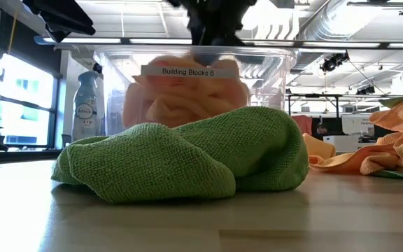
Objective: Sort microfiber towel by color & place in baskets
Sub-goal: Put the orange towel into the top transparent bin
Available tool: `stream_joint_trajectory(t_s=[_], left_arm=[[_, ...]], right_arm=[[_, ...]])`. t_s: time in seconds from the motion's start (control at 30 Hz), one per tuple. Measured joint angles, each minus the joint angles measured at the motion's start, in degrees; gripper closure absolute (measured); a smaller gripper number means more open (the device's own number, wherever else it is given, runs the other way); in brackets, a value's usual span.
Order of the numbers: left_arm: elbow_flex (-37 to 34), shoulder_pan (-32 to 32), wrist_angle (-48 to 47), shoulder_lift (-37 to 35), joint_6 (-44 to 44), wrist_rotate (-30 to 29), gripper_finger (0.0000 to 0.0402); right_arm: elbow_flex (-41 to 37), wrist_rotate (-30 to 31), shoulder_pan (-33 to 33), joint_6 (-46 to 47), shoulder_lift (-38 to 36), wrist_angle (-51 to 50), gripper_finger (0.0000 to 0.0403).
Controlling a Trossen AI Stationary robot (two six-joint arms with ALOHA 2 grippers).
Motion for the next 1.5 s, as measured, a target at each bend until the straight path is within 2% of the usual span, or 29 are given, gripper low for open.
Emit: stream_joint_trajectory(t_s=[0.2, 0.47, 0.6, 0.8, 1.1, 1.3, 1.5], left_arm=[[0.0, -0.02, -0.01, 0.0, 0.47, -0.46, 0.0326], [0.0, -0.02, -0.02, 0.0, 0.17, -0.48, 0.0326], [0.0, -0.02, -0.02, 0.0, 0.03, -0.48, 0.0326], [0.0, -0.02, -0.04, 0.0, -0.46, -0.46, 0.0326], [0.0, -0.02, -0.03, 0.0, -0.46, -0.42, 0.0326], [0.0, -0.02, -0.05, 0.0, -0.5, -0.39, 0.0326], [0.0, -0.02, -0.04, 0.0, -1.01, -0.19, 0.0326]], right_arm=[[0.0, -2.97, -1.0, 2.75, 4.64, -0.28, 0.0403], [0.02, -3.02, -1.39, 3.05, 8.87, 0.02, 0.0399], [0.07, -3.27, -1.39, 2.69, 9.94, -0.33, 0.0378], [0.07, -5.05, -1.41, 2.52, 9.66, -0.2, 0.0324], [0.07, -5.56, -1.39, -2.32, 2.7, -0.64, 0.0265], [0.07, -5.35, -1.39, -5.46, -2.77, -2.9, 0.0256], [0.07, -2.18, -1.33, -6.11, -8.15, -7.86, 0.0256]])
